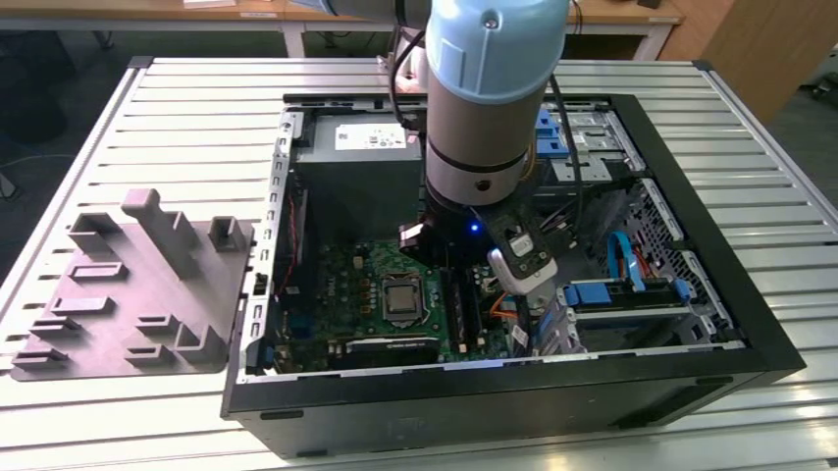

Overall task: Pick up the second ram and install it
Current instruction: 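Insert the second ram into the second slot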

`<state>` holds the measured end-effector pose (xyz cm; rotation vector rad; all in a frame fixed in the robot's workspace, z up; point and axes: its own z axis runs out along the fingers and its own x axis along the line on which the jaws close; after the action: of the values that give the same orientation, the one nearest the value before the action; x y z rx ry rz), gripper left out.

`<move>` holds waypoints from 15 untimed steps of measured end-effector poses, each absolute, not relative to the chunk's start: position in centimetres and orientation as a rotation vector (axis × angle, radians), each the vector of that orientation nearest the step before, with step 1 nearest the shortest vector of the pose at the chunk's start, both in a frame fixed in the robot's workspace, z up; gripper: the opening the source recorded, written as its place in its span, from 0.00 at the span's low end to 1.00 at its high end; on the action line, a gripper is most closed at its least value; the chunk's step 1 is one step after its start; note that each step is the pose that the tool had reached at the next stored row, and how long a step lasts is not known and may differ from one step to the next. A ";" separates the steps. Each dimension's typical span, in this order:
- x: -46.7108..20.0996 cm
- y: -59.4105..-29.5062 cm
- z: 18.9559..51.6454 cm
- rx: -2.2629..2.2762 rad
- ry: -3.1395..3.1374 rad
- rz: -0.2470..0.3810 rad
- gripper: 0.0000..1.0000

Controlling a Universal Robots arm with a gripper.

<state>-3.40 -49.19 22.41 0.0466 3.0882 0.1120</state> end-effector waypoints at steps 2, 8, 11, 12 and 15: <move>-3.4 -49.2 22.4 0.047 3.088 0.112 0.12; -3.6 -49.2 22.4 0.044 3.087 0.112 0.12; -3.6 -49.2 22.4 0.045 3.087 0.112 0.12; -3.6 -49.2 22.4 0.045 3.087 0.112 0.12; -3.6 -49.2 22.3 0.045 3.087 0.112 0.12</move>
<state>-3.62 -49.16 22.34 0.0452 3.0868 0.1121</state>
